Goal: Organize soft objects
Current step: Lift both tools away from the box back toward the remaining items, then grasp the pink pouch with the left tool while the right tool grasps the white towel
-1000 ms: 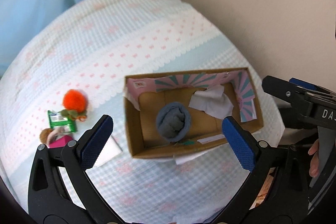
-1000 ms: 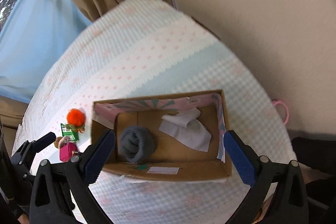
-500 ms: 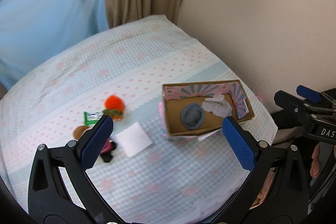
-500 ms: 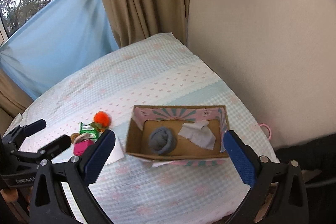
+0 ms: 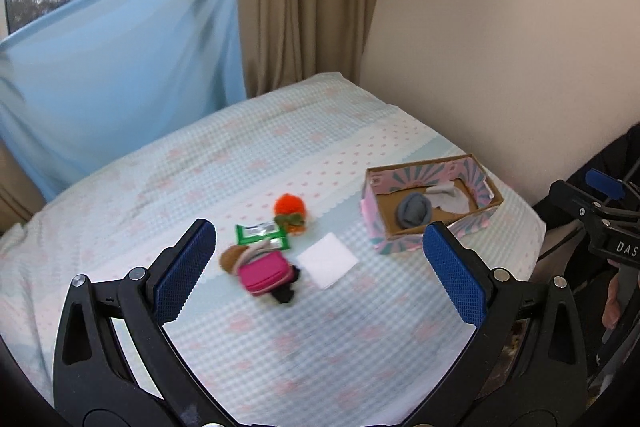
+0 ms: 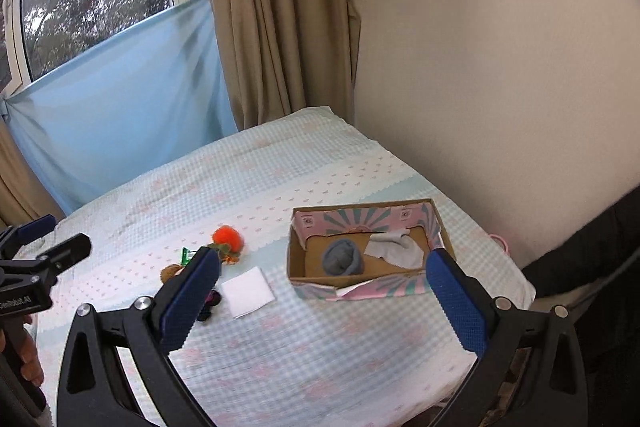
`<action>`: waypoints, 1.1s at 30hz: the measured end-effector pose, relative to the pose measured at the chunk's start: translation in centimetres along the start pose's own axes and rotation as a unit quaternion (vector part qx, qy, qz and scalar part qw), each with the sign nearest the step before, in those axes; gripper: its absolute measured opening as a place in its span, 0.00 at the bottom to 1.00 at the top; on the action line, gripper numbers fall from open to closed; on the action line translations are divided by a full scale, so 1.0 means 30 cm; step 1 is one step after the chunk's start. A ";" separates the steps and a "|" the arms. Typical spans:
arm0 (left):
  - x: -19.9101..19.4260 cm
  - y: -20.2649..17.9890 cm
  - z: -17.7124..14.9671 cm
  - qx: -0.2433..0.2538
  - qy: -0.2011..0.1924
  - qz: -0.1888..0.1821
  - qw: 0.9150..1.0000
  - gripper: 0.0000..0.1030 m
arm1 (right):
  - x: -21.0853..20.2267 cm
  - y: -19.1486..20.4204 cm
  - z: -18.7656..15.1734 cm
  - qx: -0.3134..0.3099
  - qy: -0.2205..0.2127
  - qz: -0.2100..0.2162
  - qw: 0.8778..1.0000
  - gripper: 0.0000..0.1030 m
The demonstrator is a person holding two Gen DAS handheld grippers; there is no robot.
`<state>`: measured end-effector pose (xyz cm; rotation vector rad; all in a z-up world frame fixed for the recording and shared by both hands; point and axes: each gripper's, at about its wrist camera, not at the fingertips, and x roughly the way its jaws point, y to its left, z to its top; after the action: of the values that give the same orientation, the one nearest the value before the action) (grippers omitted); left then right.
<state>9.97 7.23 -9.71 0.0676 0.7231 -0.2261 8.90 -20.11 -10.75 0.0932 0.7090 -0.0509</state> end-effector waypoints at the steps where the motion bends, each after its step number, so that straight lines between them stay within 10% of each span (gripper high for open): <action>1: -0.013 0.018 -0.015 0.002 -0.002 -0.001 1.000 1.00 | -0.012 0.019 -0.018 0.000 -0.003 -0.002 1.000 1.00; 14: 0.045 0.275 -0.165 0.019 0.024 -0.019 0.999 1.00 | 0.060 0.240 -0.140 -0.026 0.018 0.032 0.999 1.00; 33: 0.740 0.360 -0.270 0.104 0.183 -0.084 0.974 0.92 | 0.689 0.407 -0.278 -0.084 0.125 0.053 0.987 1.00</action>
<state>23.33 14.84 -30.66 0.2533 1.0725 -0.4588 20.13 -7.40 -29.70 -0.0242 0.9559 0.1250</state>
